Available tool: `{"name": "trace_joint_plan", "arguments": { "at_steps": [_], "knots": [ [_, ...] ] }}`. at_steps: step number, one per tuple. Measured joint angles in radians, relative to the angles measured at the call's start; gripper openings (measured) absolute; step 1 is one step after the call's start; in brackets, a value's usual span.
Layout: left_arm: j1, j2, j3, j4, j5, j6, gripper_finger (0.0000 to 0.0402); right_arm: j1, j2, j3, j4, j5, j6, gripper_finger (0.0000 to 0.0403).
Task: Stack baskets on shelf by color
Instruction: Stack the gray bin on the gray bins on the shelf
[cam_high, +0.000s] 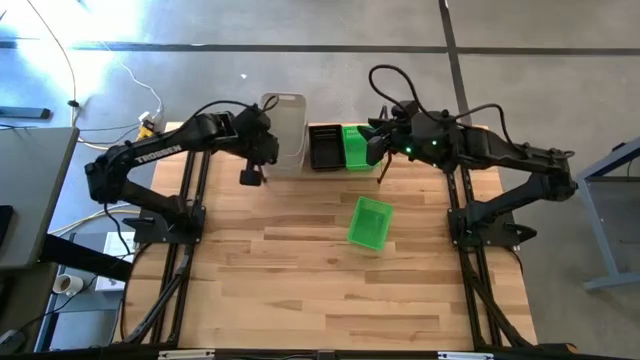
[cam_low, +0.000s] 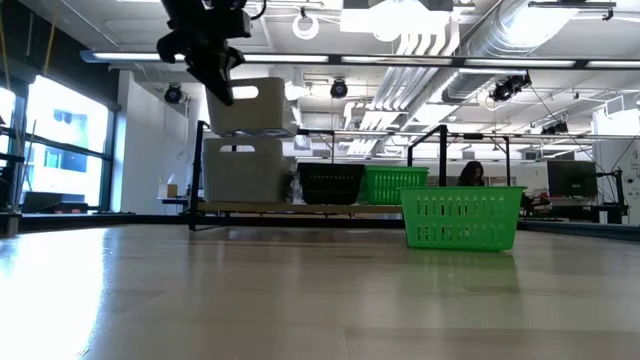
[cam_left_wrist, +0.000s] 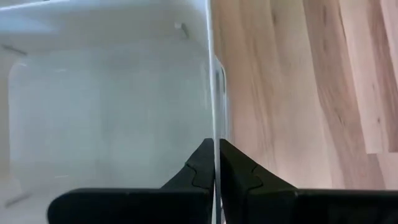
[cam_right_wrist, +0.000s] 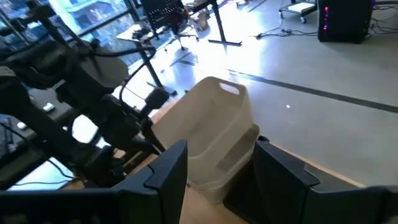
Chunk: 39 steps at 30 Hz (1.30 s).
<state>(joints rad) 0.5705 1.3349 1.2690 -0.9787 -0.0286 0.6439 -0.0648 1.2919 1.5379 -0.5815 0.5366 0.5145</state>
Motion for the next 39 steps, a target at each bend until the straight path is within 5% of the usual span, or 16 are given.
{"name": "trace_joint_plan", "arguments": {
  "at_steps": [8,39],
  "knots": [
    [0.000,0.052,0.000,-0.006,-0.026,0.023,0.0000,-0.027,0.000,0.000,-0.014,-0.085,0.000,0.0167],
    [0.025,0.136,0.013,-0.028,0.008,-0.010,0.0000,-0.027,0.001,0.000,-0.013,-0.092,0.001,0.0167]
  ]
}}
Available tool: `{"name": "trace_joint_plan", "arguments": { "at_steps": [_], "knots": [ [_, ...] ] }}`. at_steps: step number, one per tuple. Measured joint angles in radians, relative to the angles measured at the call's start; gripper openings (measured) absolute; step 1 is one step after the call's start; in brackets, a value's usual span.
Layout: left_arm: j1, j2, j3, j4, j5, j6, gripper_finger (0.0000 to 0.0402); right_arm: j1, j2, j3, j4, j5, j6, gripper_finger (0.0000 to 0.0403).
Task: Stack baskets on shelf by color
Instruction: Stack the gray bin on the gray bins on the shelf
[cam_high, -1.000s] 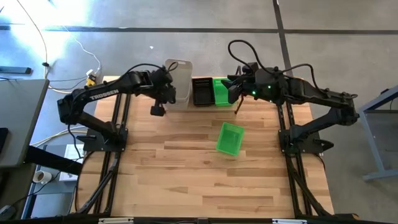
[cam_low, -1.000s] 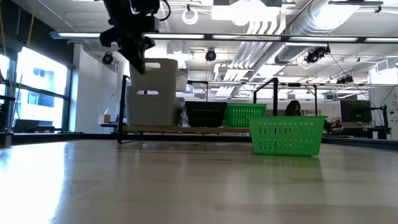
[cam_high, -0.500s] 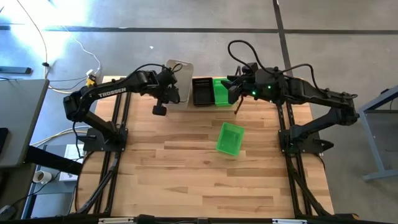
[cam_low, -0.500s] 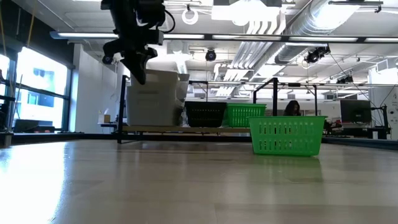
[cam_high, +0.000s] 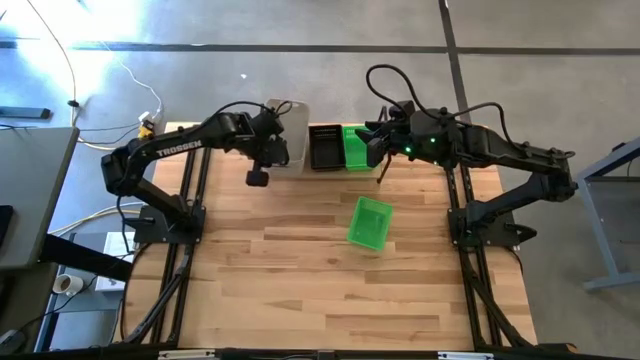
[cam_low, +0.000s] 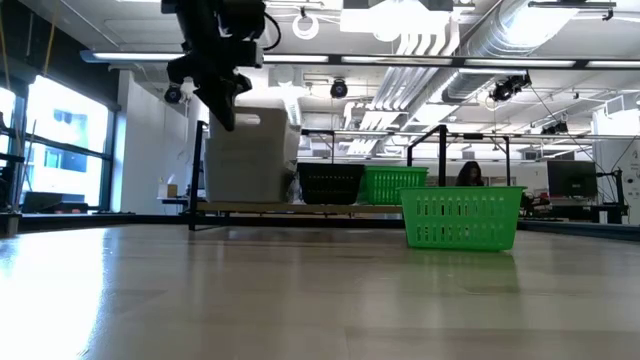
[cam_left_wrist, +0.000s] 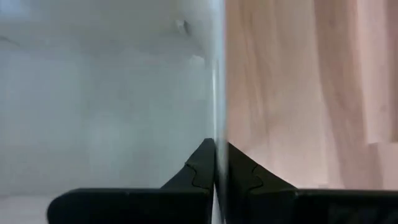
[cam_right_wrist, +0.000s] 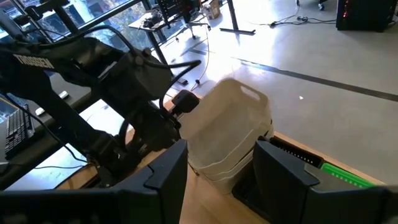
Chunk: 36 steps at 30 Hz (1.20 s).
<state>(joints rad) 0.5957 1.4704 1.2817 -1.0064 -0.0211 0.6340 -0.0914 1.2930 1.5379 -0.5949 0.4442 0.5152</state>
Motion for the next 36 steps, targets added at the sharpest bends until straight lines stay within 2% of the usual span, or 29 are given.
{"name": "trace_joint_plan", "arguments": {
  "at_steps": [3,6,10,25,30,36],
  "knots": [
    [0.002,0.000,0.040,-0.015,0.044,-0.026,0.0000,0.000,0.000,0.000,0.000,0.000,0.000,0.0167],
    [0.002,-0.001,0.072,-0.042,0.034,-0.029,0.0000,0.000,0.000,0.000,0.000,0.000,0.003,0.0167],
    [0.002,0.000,0.073,-0.049,0.057,-0.043,0.0000,0.000,0.000,0.000,0.000,0.000,0.004,0.0167],
    [0.007,0.043,0.072,-0.035,0.031,-0.082,0.0005,0.001,0.001,0.000,0.000,-0.020,0.008,0.0167],
    [0.010,0.043,0.072,-0.028,0.027,-0.081,0.0027,0.000,0.001,0.000,0.000,-0.020,0.008,0.0167],
    [0.020,0.043,0.072,-0.019,-0.017,-0.088,0.0078,0.000,0.001,0.000,0.000,-0.023,0.008,0.0167]
  ]
}}
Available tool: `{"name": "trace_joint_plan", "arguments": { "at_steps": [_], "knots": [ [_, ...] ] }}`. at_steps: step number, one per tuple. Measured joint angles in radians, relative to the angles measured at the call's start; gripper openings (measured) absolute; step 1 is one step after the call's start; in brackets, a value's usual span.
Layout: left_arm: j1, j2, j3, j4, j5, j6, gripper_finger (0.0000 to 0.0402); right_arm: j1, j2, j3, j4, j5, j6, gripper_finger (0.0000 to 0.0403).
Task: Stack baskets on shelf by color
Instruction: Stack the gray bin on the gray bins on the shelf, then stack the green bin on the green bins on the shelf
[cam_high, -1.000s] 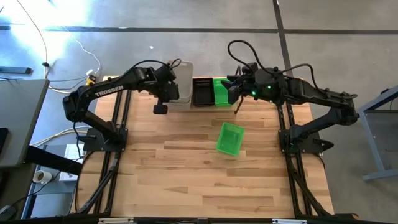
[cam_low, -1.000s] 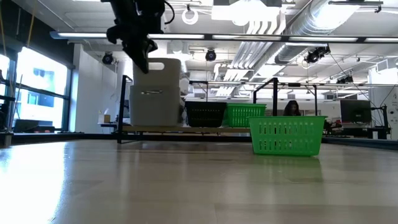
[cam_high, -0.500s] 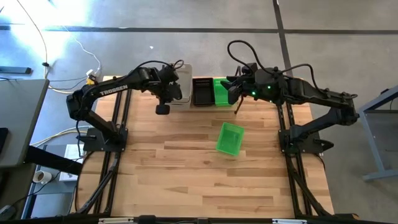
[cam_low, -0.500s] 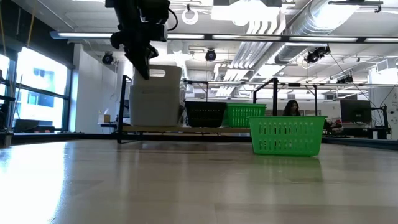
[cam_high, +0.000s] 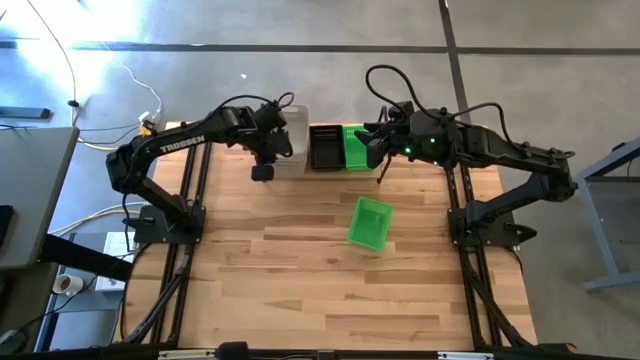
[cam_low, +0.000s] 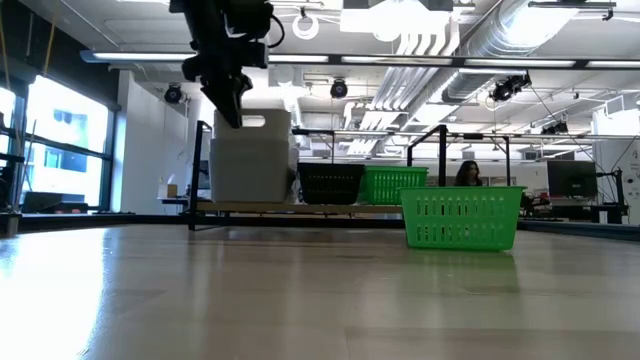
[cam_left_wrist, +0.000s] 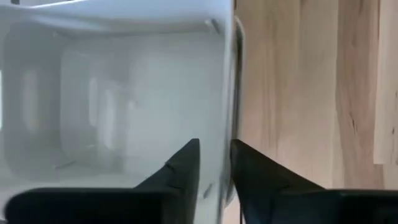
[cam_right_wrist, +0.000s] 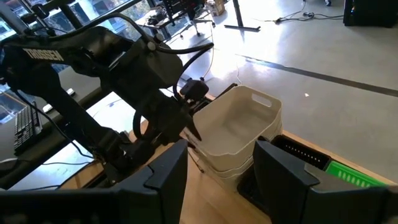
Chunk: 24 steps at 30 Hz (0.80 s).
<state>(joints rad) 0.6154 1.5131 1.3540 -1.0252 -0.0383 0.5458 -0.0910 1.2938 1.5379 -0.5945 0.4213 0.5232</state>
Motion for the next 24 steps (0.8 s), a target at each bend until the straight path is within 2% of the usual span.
{"name": "trace_joint_plan", "arguments": {
  "at_steps": [6,10,17,24],
  "knots": [
    [-0.001,0.000,0.000,-0.001,0.005,-0.054,0.0136,0.000,0.000,0.000,0.000,-0.003,0.005,0.0167],
    [-0.007,0.000,0.015,-0.035,0.006,-0.083,0.0161,0.001,0.000,0.000,0.000,-0.011,0.020,0.0167],
    [-0.008,0.000,0.095,-0.114,0.019,-0.083,0.0159,0.036,0.000,0.000,-0.032,-0.014,0.049,0.0167],
    [-0.015,-0.037,0.166,-0.143,0.153,-0.140,0.0145,0.089,0.017,0.000,-0.247,-0.103,0.162,0.0167]
  ]
}}
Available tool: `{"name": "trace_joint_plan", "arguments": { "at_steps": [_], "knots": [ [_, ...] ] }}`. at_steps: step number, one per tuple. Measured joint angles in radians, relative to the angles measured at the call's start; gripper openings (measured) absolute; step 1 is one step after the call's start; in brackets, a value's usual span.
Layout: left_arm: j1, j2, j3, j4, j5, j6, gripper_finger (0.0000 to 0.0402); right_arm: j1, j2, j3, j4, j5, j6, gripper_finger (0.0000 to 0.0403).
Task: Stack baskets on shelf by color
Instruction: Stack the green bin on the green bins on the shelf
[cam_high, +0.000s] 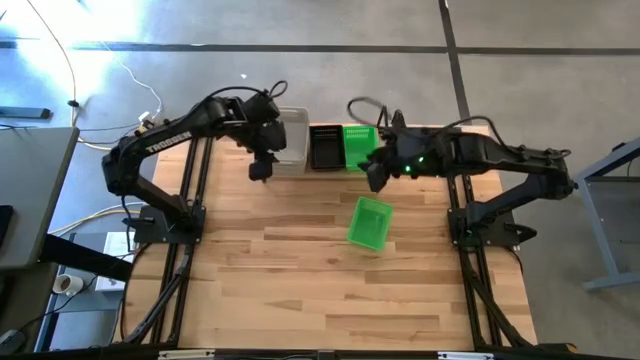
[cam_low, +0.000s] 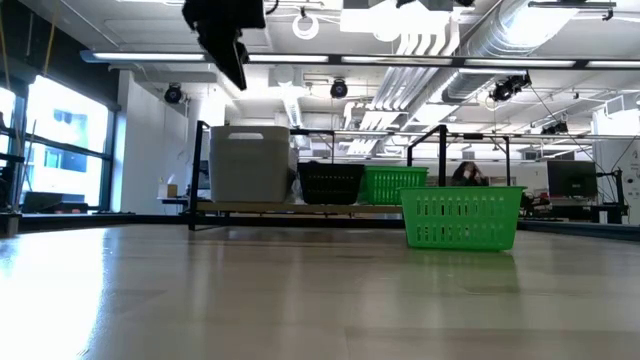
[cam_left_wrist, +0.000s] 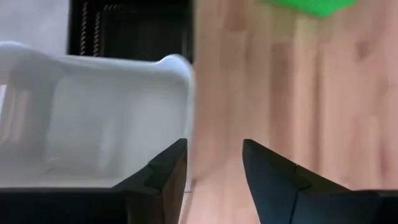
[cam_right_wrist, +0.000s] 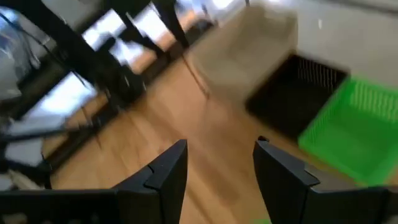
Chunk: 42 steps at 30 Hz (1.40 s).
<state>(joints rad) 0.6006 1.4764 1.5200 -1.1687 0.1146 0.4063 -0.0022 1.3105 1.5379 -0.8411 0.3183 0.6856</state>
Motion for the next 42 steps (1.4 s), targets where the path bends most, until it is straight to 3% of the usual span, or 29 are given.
{"name": "trace_joint_plan", "arguments": {
  "at_steps": [10,20,32,42],
  "knots": [
    [-0.013,-0.112,0.000,0.006,0.258,-0.103,0.0138,0.110,0.096,0.000,-0.154,-0.111,-0.031,0.0167],
    [-0.093,-0.237,-0.102,0.037,0.261,-0.174,0.0136,0.200,0.243,0.000,-0.283,-0.223,-0.037,0.0167],
    [-0.151,-0.396,-0.264,0.128,0.259,-0.275,0.0136,0.301,0.443,0.000,-0.293,-0.193,-0.151,0.0167],
    [-0.177,-0.437,-0.287,0.127,0.256,-0.276,0.0136,0.333,0.579,0.000,-0.300,-0.142,-0.082,0.0167]
  ]
}}
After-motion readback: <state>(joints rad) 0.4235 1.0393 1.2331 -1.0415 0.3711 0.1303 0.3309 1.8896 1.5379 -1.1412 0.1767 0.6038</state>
